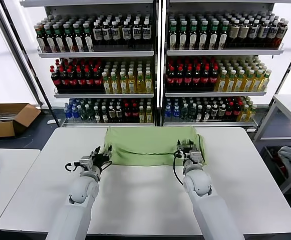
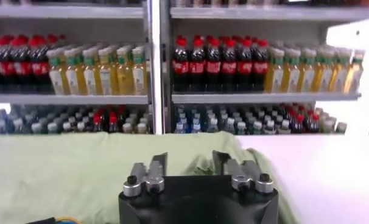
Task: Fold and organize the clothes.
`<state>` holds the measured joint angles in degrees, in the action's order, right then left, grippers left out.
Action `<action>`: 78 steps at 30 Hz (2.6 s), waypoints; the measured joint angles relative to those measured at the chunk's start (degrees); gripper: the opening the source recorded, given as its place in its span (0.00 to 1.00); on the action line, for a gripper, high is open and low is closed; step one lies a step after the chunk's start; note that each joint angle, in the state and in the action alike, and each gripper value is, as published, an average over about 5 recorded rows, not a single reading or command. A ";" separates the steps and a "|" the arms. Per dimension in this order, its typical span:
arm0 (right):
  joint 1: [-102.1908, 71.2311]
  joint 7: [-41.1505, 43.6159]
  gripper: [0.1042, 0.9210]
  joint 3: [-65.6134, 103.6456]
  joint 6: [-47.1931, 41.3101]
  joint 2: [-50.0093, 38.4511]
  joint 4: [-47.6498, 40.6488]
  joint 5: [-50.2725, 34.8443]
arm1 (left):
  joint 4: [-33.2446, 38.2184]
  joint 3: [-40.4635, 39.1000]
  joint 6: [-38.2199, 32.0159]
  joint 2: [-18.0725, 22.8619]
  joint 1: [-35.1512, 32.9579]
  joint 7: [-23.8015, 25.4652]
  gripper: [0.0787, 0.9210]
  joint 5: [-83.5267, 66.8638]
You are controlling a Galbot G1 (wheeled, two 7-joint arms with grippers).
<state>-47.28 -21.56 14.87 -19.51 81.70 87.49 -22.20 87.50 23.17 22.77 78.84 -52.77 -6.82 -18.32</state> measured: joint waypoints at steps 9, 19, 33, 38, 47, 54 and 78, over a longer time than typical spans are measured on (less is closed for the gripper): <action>-4.08 -2.81 0.88 2.50 1.22 -1.02 7.59 -3.07 | 5.21 0.43 1.98 0.20 -3.63 -0.70 0.88 1.36; -10.31 -5.18 0.88 5.46 -1.26 -4.36 14.62 -3.82 | 12.00 1.04 2.96 -0.24 -8.64 -0.49 0.88 2.60; -13.19 -6.02 0.88 6.40 -6.36 -8.30 15.70 -2.37 | 12.64 0.85 2.83 -1.05 -9.84 -0.29 0.88 5.03; -12.81 -6.11 0.88 5.44 -7.90 -8.89 14.71 -1.55 | 11.22 0.30 2.92 -1.29 -9.02 -0.27 0.88 5.68; -11.82 -6.50 0.86 3.66 -9.94 -8.53 12.44 -0.43 | 7.94 -0.06 3.78 -2.10 -7.30 -0.25 0.88 6.24; -10.74 -6.30 0.70 2.76 -10.91 -7.48 9.92 0.29 | 5.24 -0.38 4.43 -2.86 -6.16 -0.26 0.87 6.29; -11.63 -5.37 0.05 3.19 -12.02 -5.97 7.24 0.14 | 0.58 -1.56 4.68 -3.91 -5.05 0.39 0.10 6.47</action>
<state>-58.91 -26.93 18.06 -31.53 75.73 94.73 -22.06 88.09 21.61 27.45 74.92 -57.82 -6.43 -11.84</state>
